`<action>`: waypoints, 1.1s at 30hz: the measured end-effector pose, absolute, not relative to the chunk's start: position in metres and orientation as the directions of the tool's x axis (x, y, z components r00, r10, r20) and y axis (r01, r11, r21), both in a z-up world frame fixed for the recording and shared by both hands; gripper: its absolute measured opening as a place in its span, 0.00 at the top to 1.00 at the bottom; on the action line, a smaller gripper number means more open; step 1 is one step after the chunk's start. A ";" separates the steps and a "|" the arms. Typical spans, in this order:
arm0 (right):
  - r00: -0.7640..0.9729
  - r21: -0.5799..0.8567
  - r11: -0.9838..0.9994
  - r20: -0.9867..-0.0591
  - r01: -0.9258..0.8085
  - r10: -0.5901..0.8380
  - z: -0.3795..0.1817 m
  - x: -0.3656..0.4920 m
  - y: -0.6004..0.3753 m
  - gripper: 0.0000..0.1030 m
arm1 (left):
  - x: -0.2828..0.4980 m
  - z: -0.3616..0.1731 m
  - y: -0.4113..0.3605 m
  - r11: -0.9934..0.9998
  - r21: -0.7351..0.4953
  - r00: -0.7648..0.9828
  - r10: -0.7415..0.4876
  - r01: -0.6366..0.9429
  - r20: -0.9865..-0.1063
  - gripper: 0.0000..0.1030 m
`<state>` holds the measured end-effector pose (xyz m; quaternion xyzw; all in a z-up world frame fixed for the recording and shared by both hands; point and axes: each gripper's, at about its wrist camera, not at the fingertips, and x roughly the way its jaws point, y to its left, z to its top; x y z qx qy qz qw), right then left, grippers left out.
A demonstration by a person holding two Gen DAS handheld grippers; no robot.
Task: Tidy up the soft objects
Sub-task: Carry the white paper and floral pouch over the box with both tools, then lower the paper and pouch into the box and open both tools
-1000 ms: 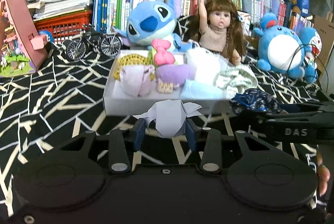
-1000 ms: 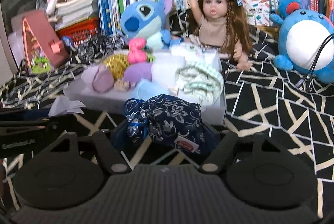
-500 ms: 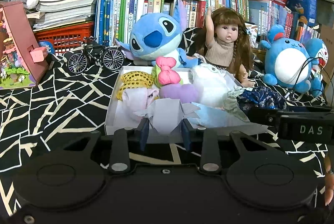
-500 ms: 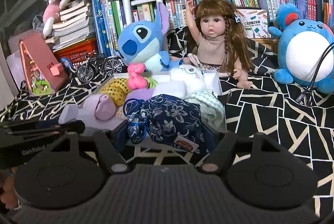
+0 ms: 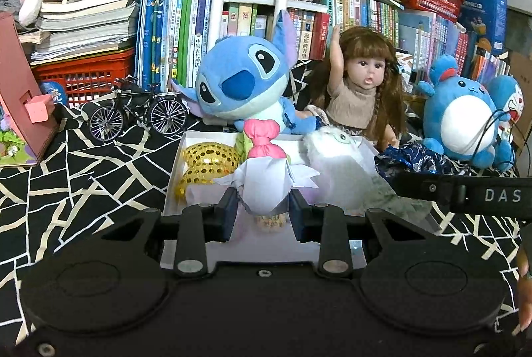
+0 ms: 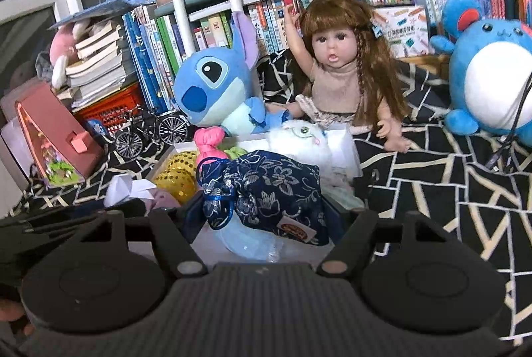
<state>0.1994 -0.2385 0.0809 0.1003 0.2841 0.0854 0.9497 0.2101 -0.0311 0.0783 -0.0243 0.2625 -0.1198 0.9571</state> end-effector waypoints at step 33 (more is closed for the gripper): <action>0.773 0.223 0.964 -0.584 -0.142 0.249 0.033 0.243 -0.219 0.28 | 0.260 0.034 -0.049 0.987 -0.077 0.821 -0.162 0.143 -0.547 0.69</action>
